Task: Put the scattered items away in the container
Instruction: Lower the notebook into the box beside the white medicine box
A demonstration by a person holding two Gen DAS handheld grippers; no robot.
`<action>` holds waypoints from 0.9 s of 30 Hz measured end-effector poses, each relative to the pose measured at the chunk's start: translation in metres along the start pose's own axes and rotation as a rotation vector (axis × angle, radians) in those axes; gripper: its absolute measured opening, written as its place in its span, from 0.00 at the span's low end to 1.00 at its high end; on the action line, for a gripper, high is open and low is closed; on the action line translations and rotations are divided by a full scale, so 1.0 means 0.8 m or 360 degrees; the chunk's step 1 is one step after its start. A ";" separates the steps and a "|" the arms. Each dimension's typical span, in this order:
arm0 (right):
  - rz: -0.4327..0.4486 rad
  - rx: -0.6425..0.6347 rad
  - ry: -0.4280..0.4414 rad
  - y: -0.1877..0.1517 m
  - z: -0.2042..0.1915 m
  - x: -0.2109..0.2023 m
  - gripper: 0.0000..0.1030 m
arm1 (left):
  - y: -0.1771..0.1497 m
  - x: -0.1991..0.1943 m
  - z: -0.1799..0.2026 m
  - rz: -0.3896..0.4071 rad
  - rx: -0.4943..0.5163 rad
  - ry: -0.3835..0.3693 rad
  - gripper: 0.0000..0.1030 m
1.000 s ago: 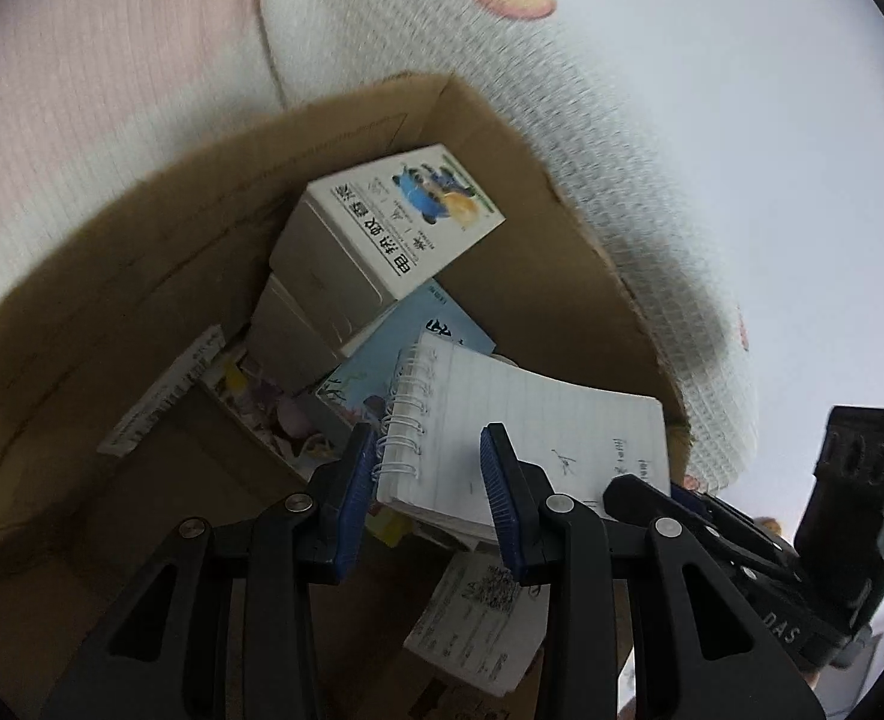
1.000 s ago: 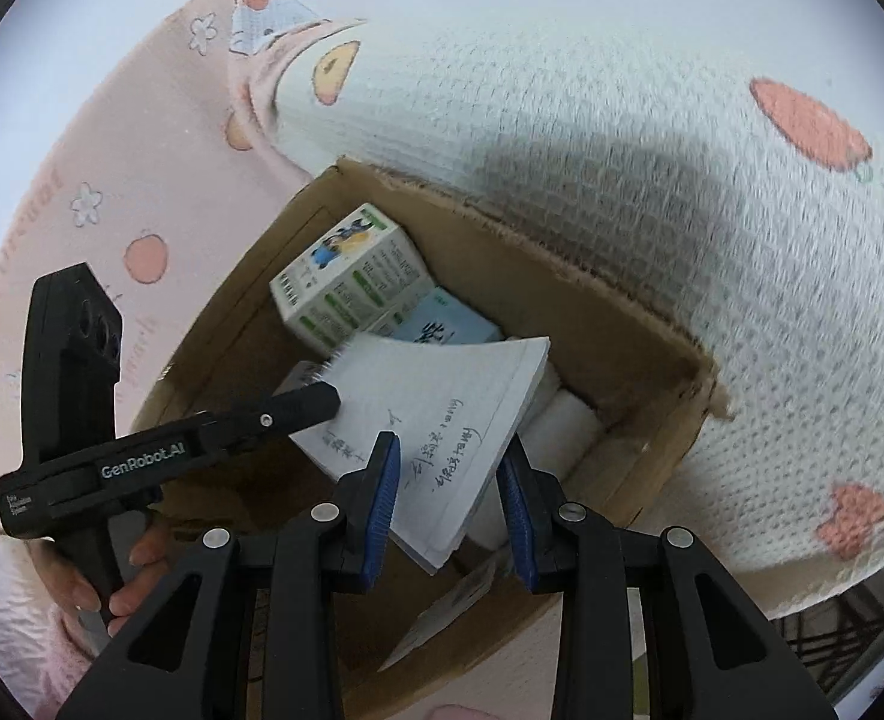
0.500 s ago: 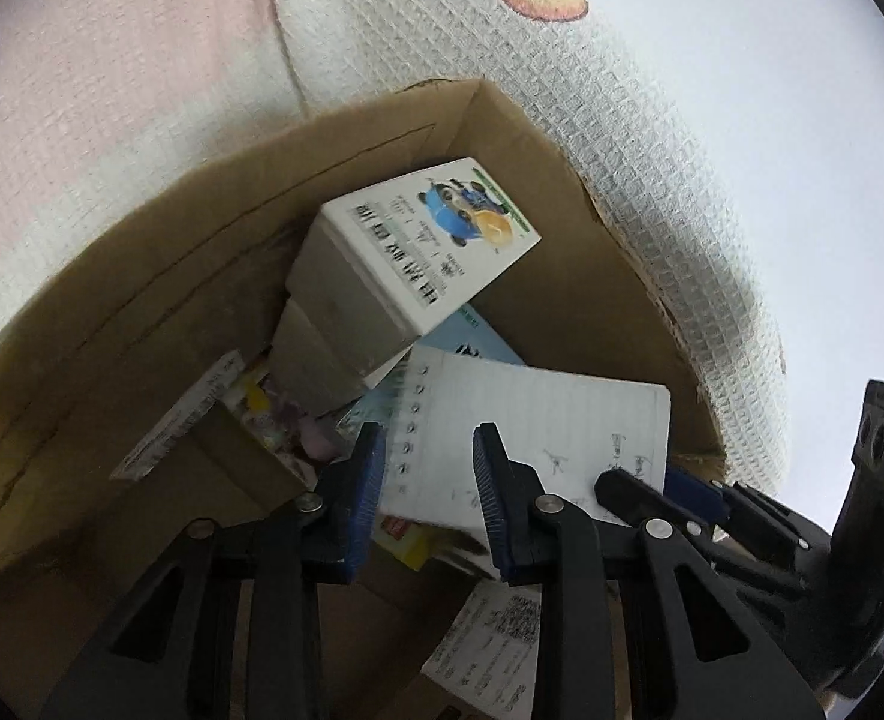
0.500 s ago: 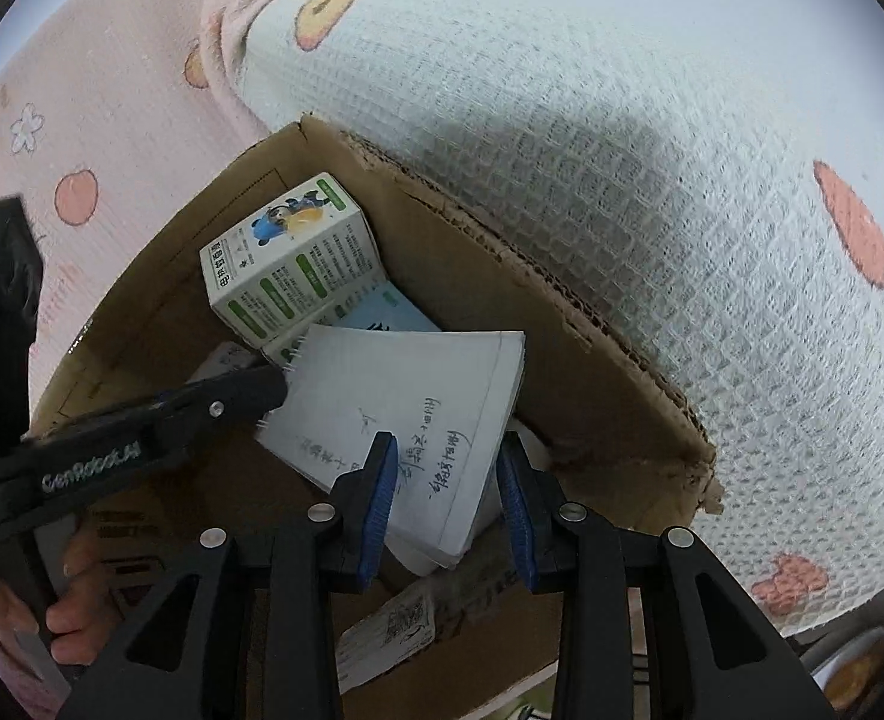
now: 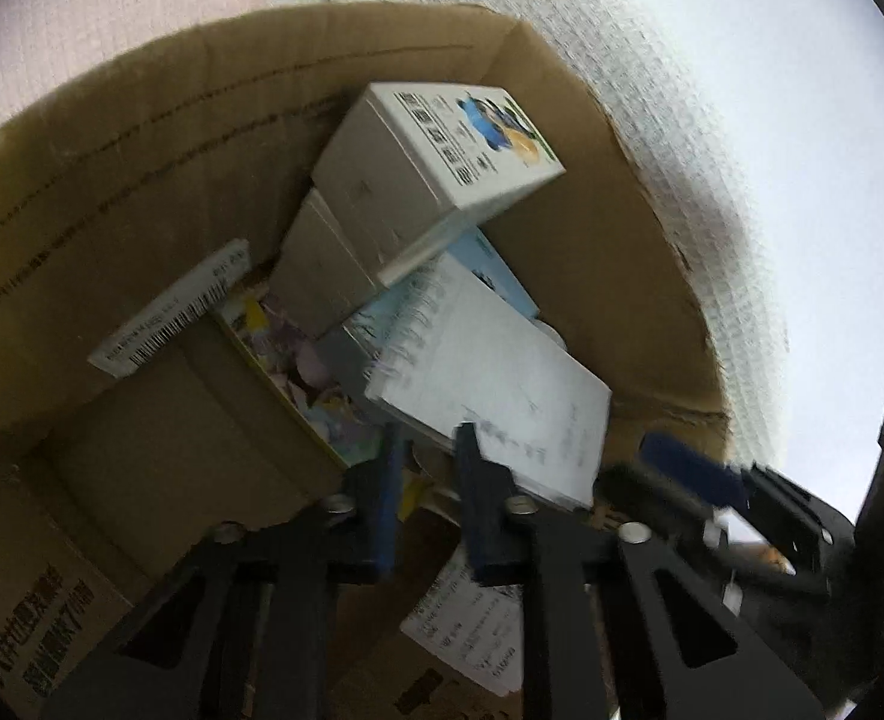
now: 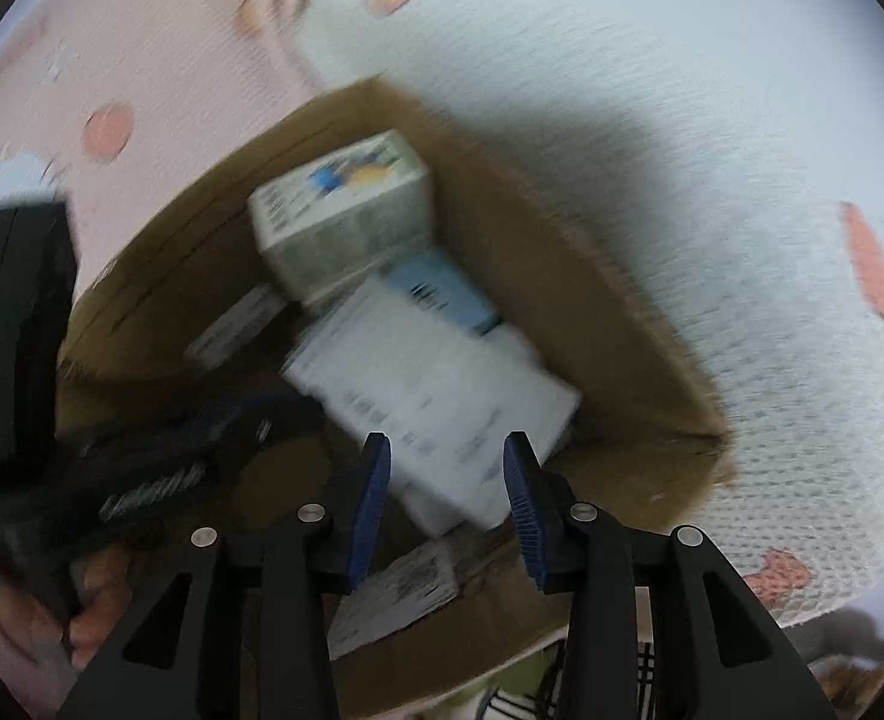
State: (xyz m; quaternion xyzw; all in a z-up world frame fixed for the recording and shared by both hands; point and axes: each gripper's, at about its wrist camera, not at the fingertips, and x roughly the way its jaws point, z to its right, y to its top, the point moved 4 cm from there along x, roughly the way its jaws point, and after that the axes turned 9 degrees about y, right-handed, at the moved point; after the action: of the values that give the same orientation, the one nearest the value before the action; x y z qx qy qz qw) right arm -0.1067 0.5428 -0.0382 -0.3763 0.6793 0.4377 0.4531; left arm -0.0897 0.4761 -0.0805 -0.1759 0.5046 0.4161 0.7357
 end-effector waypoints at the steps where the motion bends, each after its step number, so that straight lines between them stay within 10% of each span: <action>1: -0.0013 -0.0009 -0.0016 -0.006 0.005 -0.001 0.35 | 0.002 0.002 -0.001 -0.0006 -0.0005 -0.0010 0.15; 15: -0.0301 -0.0346 -0.0235 -0.010 -0.018 0.036 0.35 | 0.027 0.015 -0.011 -0.0054 -0.0124 -0.0178 0.14; 27: -0.0185 -0.0241 -0.0254 0.002 0.012 0.029 0.35 | 0.038 0.023 0.004 -0.0035 -0.0131 -0.0221 0.14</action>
State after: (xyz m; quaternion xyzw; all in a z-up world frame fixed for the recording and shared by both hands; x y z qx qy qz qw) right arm -0.1124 0.5492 -0.0616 -0.4122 0.5832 0.4893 0.5005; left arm -0.1090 0.5043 -0.0908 -0.1823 0.4328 0.4396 0.7656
